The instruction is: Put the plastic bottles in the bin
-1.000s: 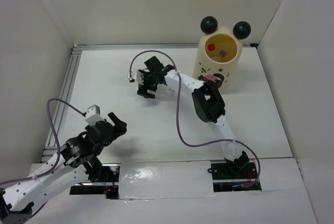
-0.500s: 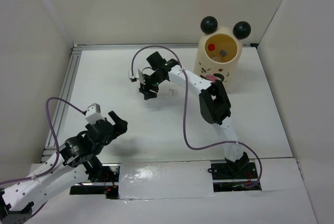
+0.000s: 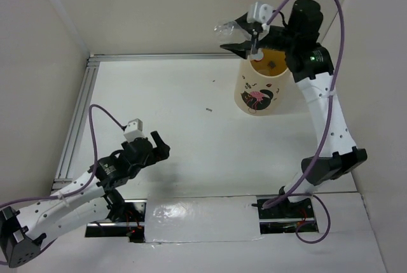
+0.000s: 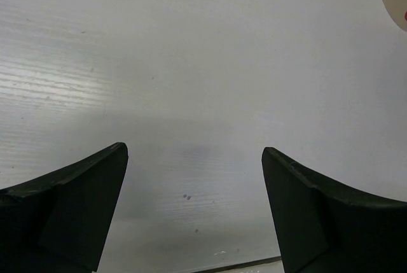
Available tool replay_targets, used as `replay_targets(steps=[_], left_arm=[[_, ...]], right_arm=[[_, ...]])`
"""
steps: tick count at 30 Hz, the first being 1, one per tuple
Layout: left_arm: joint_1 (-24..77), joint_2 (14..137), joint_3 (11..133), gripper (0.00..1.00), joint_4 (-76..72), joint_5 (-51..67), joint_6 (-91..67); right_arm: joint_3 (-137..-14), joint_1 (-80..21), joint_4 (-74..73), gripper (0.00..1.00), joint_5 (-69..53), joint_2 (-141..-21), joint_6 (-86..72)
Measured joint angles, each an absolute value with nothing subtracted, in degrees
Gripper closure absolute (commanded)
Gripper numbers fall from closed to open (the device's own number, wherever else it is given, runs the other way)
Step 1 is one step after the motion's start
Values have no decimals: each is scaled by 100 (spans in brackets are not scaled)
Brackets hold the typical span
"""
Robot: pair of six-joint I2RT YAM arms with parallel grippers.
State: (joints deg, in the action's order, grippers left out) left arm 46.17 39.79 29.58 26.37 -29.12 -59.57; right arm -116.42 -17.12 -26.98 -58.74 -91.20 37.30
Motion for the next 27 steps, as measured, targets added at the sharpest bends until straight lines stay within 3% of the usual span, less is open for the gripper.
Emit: replay_targets(steps=[9, 13, 18, 25, 26, 27], left_arm=[[4670, 4486, 3013, 1, 2152, -2659, -5708], [4670, 4504, 3044, 1, 2112, -2644, -5693], [4709, 4466, 3044, 1, 2115, -2626, -5714], [4718, 4661, 3089, 1, 2123, -2609, -5714], [4718, 4737, 3133, 1, 2141, -2600, -5712], [4718, 4803, 3173, 1, 2137, -2585, -5710]], right_arm=[[-10829, -322, -2112, 70, -6748, -9262, 3632], [-10484, 117, -2075, 63, -6984, -9439, 3850], [-10396, 558, -2383, 25, -7314, -9662, 4460], [-10097, 902, -2679, 23, -7572, -9795, 5026], [-10086, 919, -2696, 16, -7599, -9830, 5074], [-10084, 928, -2729, 0, -7618, -9867, 5094]])
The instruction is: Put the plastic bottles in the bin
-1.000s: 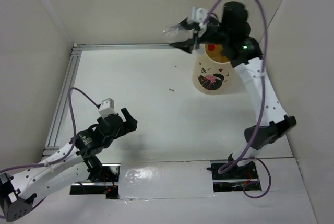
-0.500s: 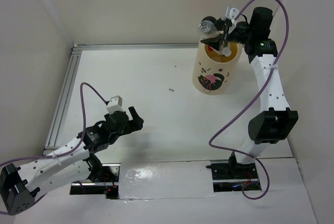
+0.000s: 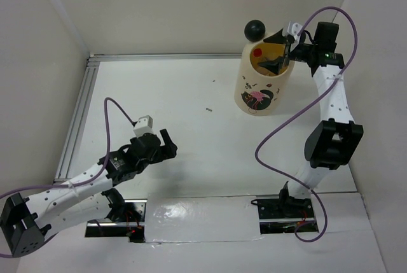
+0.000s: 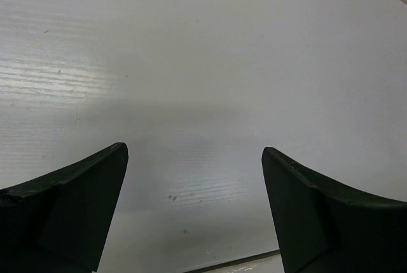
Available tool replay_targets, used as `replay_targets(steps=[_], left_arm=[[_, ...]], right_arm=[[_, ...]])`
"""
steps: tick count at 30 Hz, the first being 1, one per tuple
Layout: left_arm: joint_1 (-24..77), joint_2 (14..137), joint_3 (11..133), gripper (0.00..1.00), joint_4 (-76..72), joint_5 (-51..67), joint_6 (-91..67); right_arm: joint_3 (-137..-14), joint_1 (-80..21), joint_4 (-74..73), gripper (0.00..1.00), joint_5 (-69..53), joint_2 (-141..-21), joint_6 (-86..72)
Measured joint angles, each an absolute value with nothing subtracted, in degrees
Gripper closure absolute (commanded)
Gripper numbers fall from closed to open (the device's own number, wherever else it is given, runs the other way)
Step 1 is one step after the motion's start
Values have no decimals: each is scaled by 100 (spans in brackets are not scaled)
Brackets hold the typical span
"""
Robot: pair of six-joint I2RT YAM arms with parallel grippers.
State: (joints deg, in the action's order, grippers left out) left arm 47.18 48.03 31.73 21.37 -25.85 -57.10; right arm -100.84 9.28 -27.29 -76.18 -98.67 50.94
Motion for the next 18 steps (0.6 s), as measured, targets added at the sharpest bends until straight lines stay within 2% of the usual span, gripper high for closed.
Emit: replay_targets(steps=[4, 7, 13, 18], left_arm=[[4718, 4939, 3330, 1, 2128, -2565, -5686], [4718, 4943, 3382, 1, 2043, -2561, -5579], [4718, 5087, 3459, 1, 1500, -2296, -4919], [4663, 5660, 3931, 1, 1017, -1774, -4121]], right_arm=[[-10106, 928, -2969, 0, -7660, -9924, 5218], [-10280, 928, -3094, 0, -7435, -9870, 4755], [-10175, 904, -3310, 0, -5859, -8908, 3000], [-8493, 611, -3284, 0, -3686, -7083, 1800]])
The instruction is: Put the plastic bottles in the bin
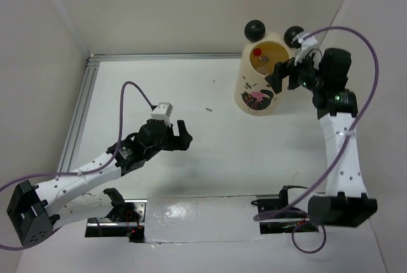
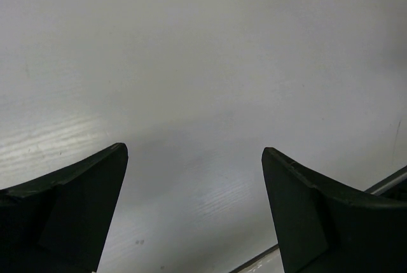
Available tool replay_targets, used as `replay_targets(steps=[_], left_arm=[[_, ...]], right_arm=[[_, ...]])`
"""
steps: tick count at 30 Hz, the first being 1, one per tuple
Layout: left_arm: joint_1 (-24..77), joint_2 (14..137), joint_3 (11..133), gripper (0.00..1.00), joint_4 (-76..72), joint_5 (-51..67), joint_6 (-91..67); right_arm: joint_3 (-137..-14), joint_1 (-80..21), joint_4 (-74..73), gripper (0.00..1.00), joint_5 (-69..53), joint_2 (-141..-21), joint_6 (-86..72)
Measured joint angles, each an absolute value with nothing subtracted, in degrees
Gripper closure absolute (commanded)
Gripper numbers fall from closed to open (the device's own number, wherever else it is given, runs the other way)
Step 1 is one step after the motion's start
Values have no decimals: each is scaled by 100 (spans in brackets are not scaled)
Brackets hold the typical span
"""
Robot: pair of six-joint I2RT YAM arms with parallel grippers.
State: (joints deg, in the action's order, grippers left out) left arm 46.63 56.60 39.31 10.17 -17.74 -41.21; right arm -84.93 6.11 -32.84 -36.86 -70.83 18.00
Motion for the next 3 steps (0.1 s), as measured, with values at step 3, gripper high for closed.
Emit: replay_targets(steps=[3], left_arm=[[4458, 5922, 4193, 1, 836, -1463, -3752]], right_arm=[[-7365, 541, -3293, 0, -2589, -6187, 1487]])
